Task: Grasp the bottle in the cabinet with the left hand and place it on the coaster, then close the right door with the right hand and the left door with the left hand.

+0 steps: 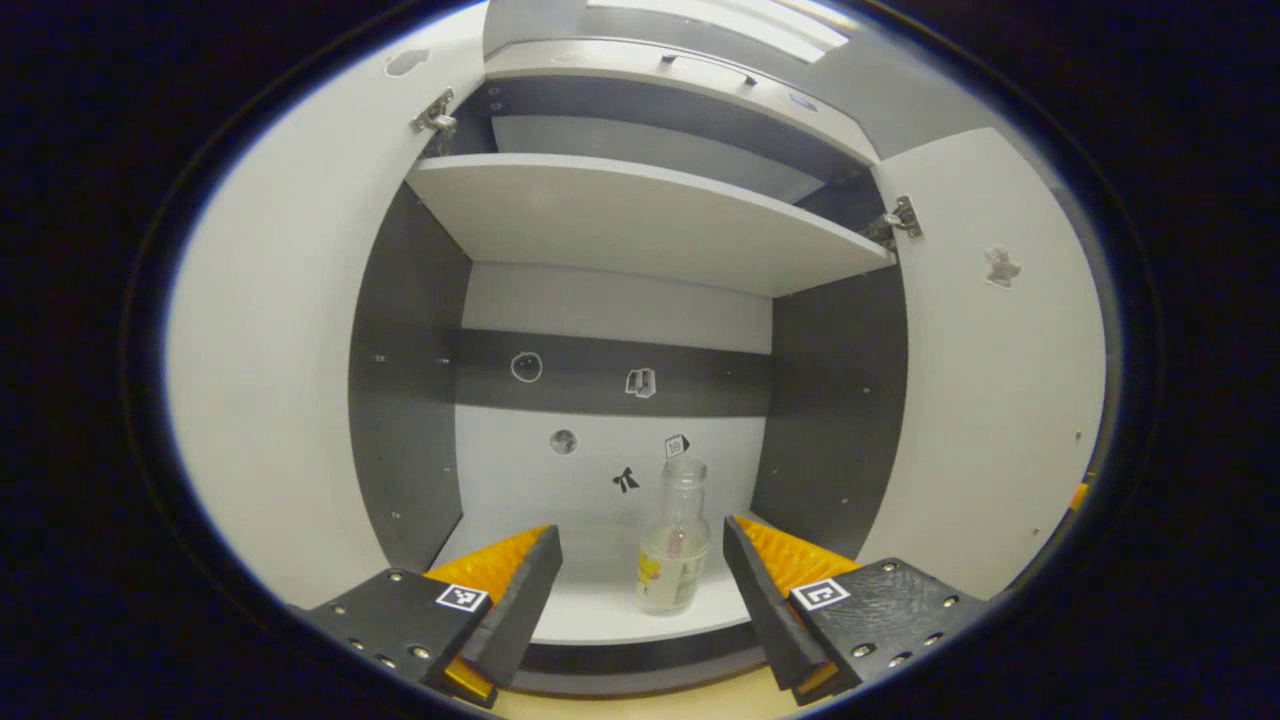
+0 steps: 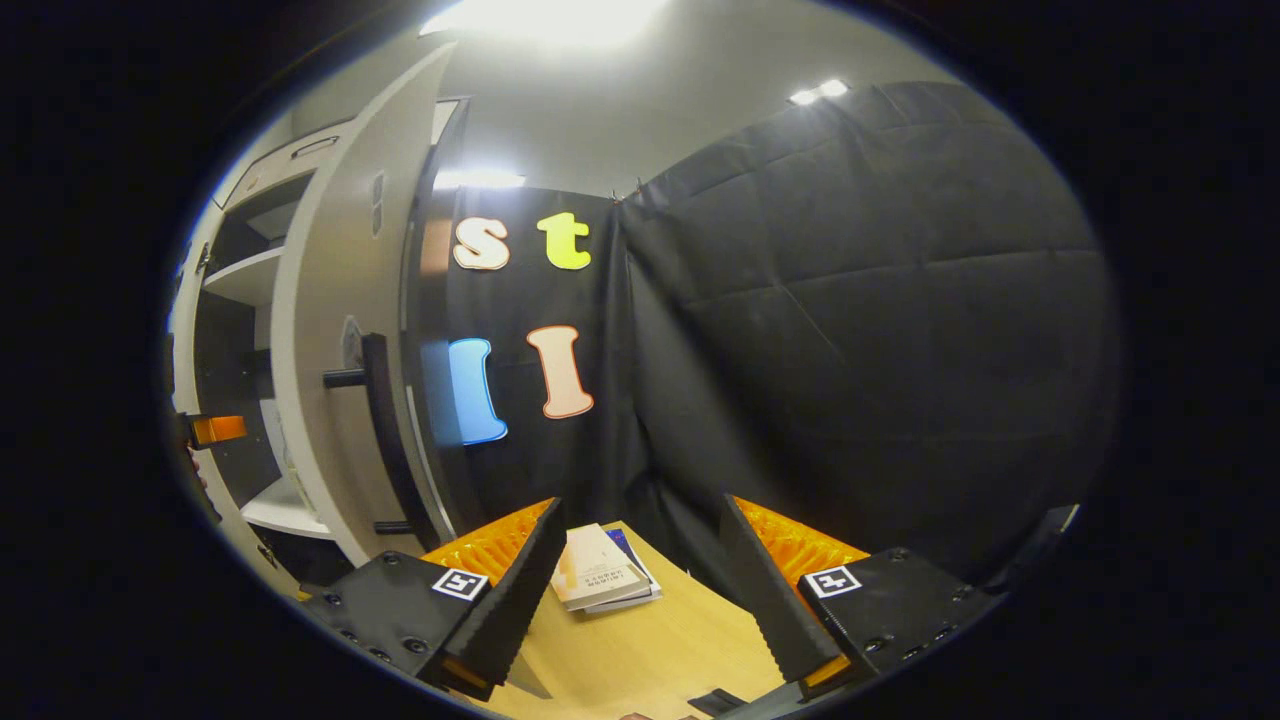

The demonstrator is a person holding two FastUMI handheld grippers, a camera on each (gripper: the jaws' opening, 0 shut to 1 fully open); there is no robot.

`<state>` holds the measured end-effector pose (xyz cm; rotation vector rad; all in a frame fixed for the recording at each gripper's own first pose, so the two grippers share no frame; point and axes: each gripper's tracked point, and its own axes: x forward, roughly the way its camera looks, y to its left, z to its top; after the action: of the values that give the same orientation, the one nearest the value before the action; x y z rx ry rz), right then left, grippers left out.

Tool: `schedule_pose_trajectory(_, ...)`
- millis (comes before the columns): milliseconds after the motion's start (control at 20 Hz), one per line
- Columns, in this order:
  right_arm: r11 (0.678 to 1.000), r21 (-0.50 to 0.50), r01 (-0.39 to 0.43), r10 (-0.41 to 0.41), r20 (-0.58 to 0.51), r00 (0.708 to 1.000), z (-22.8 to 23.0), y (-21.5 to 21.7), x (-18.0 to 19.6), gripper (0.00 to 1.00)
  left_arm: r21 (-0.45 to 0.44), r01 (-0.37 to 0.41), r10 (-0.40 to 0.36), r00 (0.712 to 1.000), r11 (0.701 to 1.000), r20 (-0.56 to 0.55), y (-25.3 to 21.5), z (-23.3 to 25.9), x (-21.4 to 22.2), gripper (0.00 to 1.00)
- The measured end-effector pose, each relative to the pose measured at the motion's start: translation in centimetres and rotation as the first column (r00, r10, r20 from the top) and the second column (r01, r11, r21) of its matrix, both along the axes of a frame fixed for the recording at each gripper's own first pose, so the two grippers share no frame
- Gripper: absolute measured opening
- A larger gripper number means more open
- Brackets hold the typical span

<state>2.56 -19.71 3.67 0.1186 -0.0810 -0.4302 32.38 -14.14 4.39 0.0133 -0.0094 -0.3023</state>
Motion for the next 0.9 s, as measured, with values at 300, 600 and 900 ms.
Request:
schedule_pose_trajectory(300,1.000,-0.010,0.002,-0.002,-0.016,1.000,-0.6,-1.6,2.2,0.99,0.021,0.034,-0.034,0.999,0.999,-0.005,-3.5,-0.4,4.6,0.94)
schedule_pose_trajectory(600,1.000,0.008,0.010,-0.010,-0.033,0.999,-1.3,-4.1,4.4,0.99,0.076,0.033,-0.033,0.999,0.997,-0.012,-6.3,-1.9,8.8,0.94)
schedule_pose_trajectory(900,0.999,0.045,0.015,-0.012,-0.063,0.998,-2.7,-6.3,5.8,0.99,0.142,0.007,-0.002,0.999,0.990,-0.035,-6.4,-3.1,11.1,0.63)
